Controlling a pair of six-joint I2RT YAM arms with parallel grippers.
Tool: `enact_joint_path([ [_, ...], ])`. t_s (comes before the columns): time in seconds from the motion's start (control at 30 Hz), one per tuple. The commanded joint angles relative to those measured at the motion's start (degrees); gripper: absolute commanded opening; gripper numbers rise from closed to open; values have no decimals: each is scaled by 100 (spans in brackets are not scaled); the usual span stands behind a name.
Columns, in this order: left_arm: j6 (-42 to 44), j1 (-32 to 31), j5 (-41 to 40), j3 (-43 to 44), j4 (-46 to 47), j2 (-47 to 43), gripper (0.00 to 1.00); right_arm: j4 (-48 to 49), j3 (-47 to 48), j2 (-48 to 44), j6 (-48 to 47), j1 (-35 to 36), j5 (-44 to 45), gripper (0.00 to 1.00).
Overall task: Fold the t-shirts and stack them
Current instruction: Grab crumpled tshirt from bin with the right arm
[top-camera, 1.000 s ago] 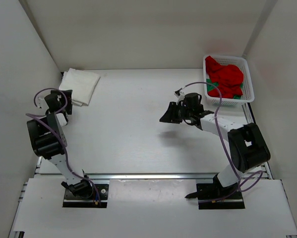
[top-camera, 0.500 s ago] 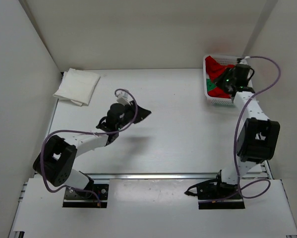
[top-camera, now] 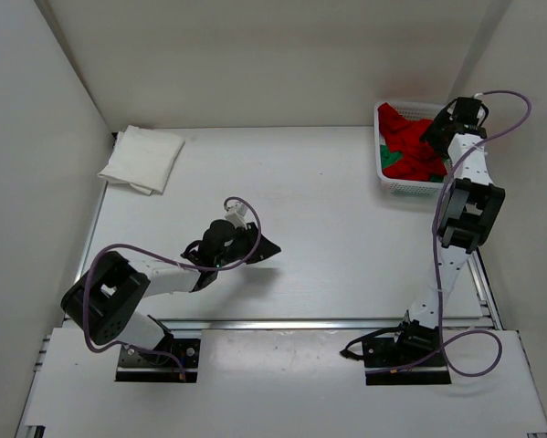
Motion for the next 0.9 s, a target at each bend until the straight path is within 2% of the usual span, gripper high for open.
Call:
enact_joint_path([
  [0.0,47,92,140,-39,347,-274,28,-407,358,86,-211,38,65,51],
  [0.03,73,31,149,-40,364,-265,28,-442,411,78,-193,64,100,50],
  [0.1,30,66,87,-109,338,-256,28,-425,446,131,-237,126,22,41],
  [0.2,3,118,105,-57,356,-247,28,-495,603,166,-263,153,-40,15],
  [0.23,-5,153,96,-92,356,-256,28,-469,604,131,-255,196,-58,0],
  [0.4,-110,206,105,-154,417,-230,28,-337,657,-500,-378,407,-146,0],
  [0.53,-199,364,166,-101,426,-238,29,-14,570,-1579,-448,715,-453,0],
  [0.7,-400,602,192,-285,417,-414,32,322,455,-3056,-598,1443,-866,0],
  [0.77,-541,855,237,-364,505,-458,31,514,578,-3373,-422,1602,-1627,0],
  [0.87,-796,1154,351,-479,497,-537,32,944,683,-3857,-246,1997,-2315,0],
])
